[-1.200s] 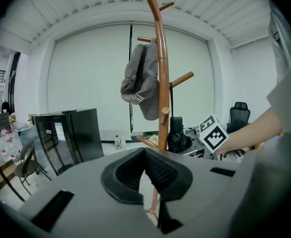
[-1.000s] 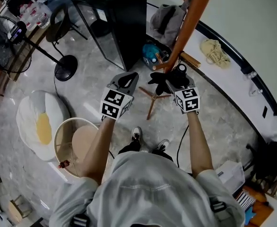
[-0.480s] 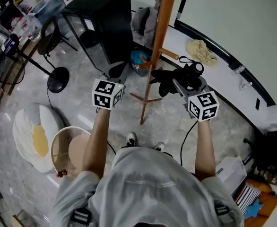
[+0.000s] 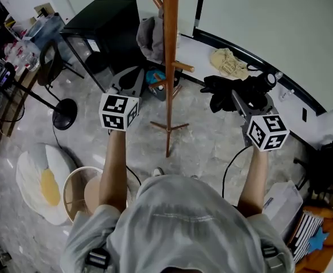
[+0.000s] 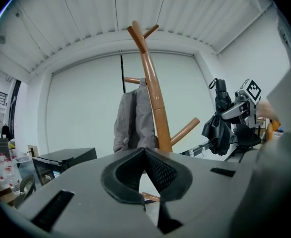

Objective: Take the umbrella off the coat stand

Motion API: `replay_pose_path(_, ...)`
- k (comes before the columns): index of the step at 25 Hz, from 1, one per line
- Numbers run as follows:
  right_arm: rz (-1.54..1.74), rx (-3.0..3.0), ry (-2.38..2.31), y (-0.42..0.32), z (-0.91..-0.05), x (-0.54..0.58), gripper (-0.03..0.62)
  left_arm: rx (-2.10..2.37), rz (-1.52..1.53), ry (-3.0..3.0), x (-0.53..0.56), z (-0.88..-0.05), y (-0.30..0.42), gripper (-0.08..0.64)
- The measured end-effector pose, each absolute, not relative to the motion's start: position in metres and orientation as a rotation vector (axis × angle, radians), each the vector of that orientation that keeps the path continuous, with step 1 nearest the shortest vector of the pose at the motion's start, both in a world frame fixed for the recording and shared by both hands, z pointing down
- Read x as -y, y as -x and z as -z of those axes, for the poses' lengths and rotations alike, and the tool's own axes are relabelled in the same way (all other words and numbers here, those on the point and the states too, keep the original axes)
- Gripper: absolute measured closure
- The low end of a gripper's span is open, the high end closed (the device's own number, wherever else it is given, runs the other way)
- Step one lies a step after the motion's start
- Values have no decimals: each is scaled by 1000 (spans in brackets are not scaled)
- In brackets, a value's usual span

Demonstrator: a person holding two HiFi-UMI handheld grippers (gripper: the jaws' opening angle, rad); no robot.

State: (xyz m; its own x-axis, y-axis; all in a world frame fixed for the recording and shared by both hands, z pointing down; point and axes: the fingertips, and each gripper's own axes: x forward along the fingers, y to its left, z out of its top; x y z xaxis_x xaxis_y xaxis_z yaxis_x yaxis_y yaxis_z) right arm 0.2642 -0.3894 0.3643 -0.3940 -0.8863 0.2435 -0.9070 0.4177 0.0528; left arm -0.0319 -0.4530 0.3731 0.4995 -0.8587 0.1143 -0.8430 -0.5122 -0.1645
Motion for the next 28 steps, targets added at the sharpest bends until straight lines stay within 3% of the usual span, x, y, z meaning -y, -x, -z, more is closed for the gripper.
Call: replay_pose_path(28,-105,2469,-1552,-263,-367,390,304,-1477,287,2574,427,-350,11,546)
